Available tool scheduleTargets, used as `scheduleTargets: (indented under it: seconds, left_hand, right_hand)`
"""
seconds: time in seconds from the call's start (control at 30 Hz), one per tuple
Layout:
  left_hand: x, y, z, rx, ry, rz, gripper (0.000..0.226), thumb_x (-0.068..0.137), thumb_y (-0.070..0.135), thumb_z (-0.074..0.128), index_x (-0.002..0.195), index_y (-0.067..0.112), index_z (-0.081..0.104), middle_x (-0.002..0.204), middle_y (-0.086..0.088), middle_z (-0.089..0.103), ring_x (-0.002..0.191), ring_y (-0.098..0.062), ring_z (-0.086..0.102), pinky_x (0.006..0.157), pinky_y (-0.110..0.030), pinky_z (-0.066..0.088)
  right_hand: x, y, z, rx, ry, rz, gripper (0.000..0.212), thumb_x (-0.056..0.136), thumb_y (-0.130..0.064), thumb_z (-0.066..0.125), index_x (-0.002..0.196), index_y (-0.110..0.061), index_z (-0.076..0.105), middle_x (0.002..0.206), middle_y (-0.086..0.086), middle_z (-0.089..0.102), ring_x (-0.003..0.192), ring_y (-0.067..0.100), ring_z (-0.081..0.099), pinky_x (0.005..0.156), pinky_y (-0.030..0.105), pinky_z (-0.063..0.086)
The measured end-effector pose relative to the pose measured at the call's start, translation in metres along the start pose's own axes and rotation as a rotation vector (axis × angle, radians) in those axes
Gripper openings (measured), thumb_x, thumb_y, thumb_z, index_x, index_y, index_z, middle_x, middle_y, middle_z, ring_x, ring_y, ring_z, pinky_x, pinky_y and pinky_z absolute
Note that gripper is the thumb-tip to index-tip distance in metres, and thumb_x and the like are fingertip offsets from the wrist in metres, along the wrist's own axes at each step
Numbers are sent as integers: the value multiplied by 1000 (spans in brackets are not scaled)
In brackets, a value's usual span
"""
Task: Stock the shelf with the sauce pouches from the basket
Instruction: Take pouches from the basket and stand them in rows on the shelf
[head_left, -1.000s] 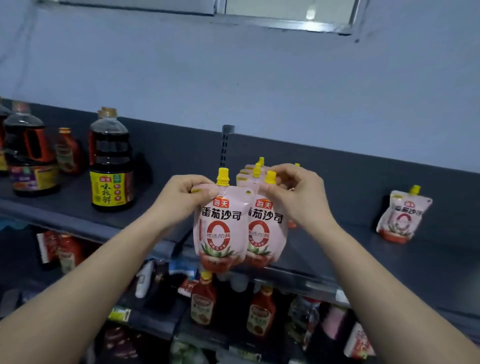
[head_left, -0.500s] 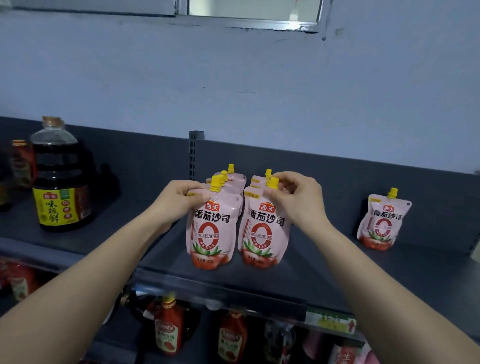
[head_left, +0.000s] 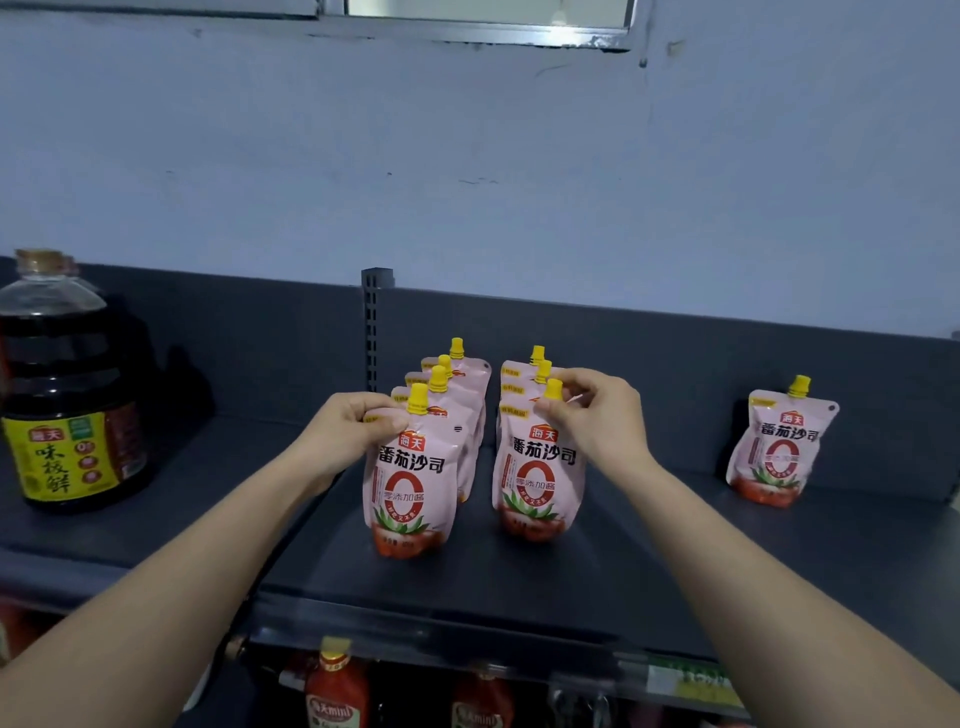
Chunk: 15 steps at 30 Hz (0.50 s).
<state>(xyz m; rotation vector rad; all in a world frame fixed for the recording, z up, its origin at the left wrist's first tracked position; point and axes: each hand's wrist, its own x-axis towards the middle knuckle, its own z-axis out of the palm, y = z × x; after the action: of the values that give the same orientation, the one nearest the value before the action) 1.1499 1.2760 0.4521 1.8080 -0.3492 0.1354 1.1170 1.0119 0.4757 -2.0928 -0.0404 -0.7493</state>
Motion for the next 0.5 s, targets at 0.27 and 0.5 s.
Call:
scheduleTargets:
  seconds: [0.27,0.5]
  left_hand:
    - [11,-8,0,-40,-49,13,10,89,5,61,91,7,71,87,-7,74,81,-15,69,75,-26,56]
    - [9,-8,-5,-62,-94,46,11,87,4,64,97,4,69,92,-5,72,85,-12,68,77,-23,55]
  right_hand:
    - [13,14,14,-43,11,11,23,77,-22,79,99,-20,73,83,-8,65,76,11,62,71,32,56]
    - [17,19,12,-30,-1,-14,19,78,-18,78,96,-20,71,75,-15,58,66,3,53,61,16,42]
